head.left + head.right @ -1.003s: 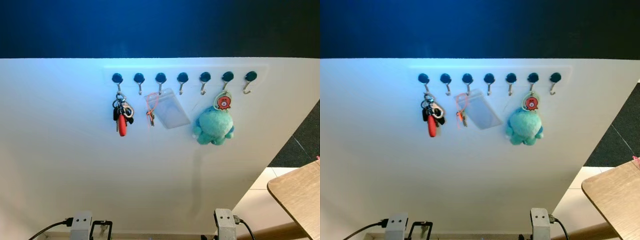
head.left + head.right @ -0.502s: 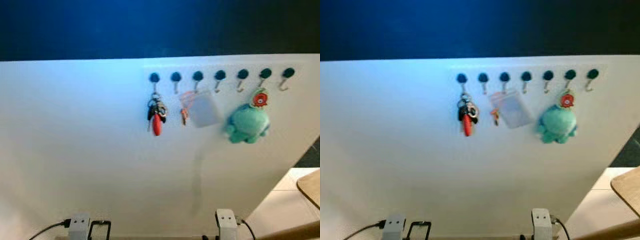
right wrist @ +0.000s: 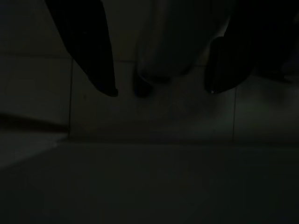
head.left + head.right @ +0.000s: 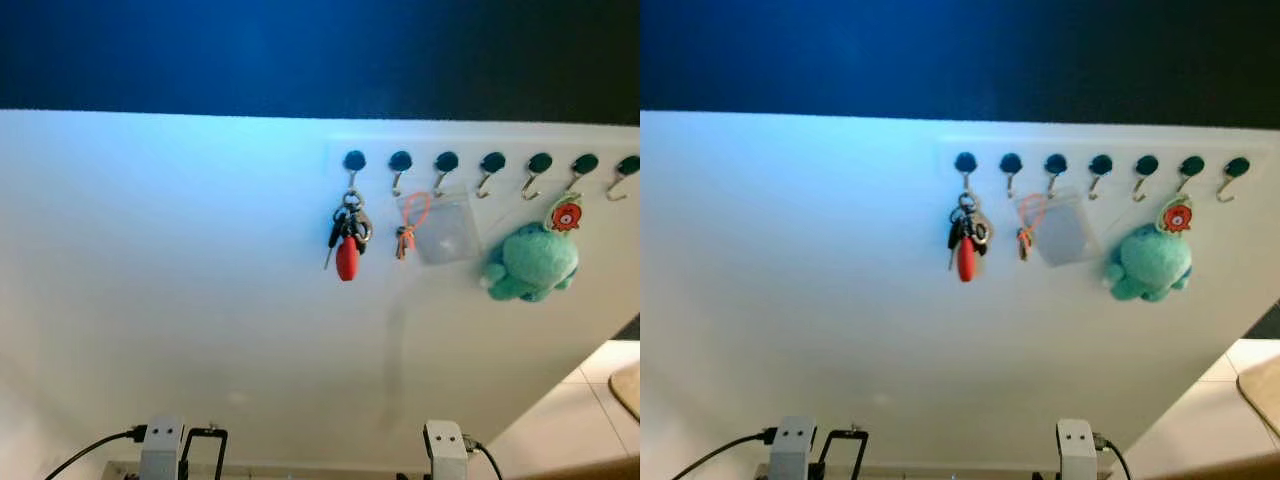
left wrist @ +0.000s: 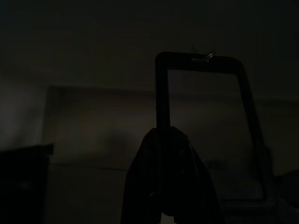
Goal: Hang keys on a hook
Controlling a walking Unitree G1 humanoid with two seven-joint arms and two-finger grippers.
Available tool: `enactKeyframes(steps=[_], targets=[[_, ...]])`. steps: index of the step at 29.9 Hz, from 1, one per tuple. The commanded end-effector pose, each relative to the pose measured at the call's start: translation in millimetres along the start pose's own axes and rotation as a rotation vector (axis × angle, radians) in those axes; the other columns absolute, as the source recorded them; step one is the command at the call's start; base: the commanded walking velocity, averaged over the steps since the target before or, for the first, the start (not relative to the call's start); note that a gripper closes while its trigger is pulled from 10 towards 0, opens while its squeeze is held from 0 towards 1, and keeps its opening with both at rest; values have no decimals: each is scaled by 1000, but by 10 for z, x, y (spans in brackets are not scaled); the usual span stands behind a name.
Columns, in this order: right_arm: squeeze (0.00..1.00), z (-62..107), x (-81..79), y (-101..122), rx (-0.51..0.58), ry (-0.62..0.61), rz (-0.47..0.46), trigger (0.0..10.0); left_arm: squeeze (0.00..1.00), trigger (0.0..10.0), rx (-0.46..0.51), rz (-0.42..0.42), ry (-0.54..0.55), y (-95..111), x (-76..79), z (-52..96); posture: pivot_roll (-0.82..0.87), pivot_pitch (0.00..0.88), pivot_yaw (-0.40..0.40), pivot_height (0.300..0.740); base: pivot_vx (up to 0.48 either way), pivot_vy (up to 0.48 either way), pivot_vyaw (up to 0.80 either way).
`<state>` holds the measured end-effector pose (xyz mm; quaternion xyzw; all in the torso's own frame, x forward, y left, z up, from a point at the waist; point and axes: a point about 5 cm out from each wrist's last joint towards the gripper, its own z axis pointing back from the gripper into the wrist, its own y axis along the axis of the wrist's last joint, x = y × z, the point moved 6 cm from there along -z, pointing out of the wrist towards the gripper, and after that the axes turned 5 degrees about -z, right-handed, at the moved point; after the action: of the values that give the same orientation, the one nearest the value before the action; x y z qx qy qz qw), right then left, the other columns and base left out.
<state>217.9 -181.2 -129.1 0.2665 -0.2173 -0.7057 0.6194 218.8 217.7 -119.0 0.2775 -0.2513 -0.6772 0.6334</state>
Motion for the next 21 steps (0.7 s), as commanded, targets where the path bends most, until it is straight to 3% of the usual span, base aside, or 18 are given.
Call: enactKeyframes(steps=[1, 5, 17, 21], targets=[[0, 11, 46, -25, -6, -12, -6, 10000, 0, 10000, 18, -3, -11, 68, 95, -32, 51, 49, 20, 740, 0, 0, 0], [0, 11, 46, -25, -7, -11, -7, 10000, 0, 10000, 26, -5, -16, 99, 188, -53, 52, 50, 20, 740, 0, 0, 0], [0, 21, 106, -24, 9, -54, -49, 10000, 0, 10000, 12, -23, 15, 62, 212, -52, 41, 49, 24, 740, 0, 0, 0], [0, 37, 208, -19, 16, -90, -81, 10000, 0, 10000, -11, -6, 25, -70, 17, 18, 35, 50, 26, 740, 0, 0, 0]])
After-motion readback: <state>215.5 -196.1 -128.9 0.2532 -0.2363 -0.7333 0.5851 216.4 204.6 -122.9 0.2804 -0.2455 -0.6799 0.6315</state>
